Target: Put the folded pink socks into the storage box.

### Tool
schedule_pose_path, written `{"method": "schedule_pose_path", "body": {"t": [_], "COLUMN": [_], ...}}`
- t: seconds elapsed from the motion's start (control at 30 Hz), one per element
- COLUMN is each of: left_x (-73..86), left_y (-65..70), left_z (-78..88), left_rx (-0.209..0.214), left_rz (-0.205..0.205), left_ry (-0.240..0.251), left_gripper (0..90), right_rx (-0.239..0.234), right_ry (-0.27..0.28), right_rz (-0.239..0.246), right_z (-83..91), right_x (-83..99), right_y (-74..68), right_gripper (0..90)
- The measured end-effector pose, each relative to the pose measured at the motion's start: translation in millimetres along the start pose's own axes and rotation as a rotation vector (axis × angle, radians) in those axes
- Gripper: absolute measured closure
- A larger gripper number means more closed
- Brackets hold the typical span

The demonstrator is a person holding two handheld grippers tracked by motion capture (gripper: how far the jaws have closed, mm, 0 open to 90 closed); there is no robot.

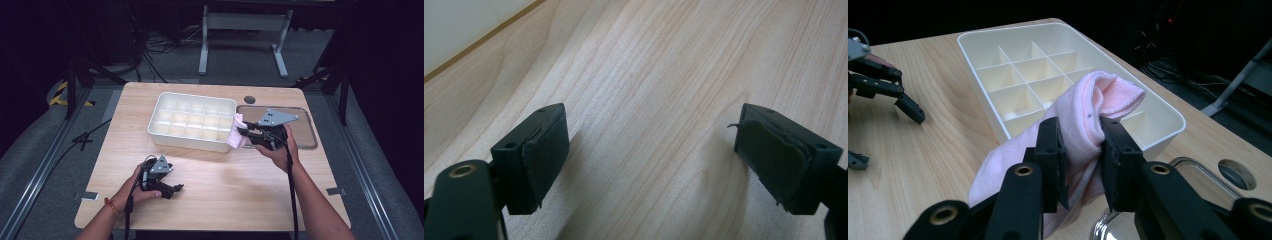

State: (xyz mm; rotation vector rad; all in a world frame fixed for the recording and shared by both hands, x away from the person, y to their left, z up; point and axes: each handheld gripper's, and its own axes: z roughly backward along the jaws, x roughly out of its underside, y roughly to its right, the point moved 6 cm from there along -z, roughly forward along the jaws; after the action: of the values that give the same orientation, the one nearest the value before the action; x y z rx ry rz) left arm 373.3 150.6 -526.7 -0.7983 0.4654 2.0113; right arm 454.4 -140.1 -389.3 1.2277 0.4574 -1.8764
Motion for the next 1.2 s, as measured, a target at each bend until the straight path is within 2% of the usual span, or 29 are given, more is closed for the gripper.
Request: {"method": "schedule_pose_path", "body": {"t": [0.43,0.97,1.2], "left_x": [0.0,0.0,0.0], "left_y": [0.2,0.1,0.1], "left_z": [-0.1,0.1,0.1], "left_rx": [0.000,-0.003,-0.003], "left_rz": [0.001,0.001,0.001], "left_ry": [0.001,0.001,0.001], "left_gripper": [14.5,14.5,14.5], "right_rx": [0.008,0.040,0.057], "right_ry": [-0.005,-0.039,-0.063], "right_rz": [-0.016,-0.024,-0.011], "right_z": [-14.4,-34.9,-44.5], "right_x": [-7.1,-7.4,-5.7], "right_y": [14.9,24.0,24.8], "right_gripper": [72.7,72.7,72.8]}}
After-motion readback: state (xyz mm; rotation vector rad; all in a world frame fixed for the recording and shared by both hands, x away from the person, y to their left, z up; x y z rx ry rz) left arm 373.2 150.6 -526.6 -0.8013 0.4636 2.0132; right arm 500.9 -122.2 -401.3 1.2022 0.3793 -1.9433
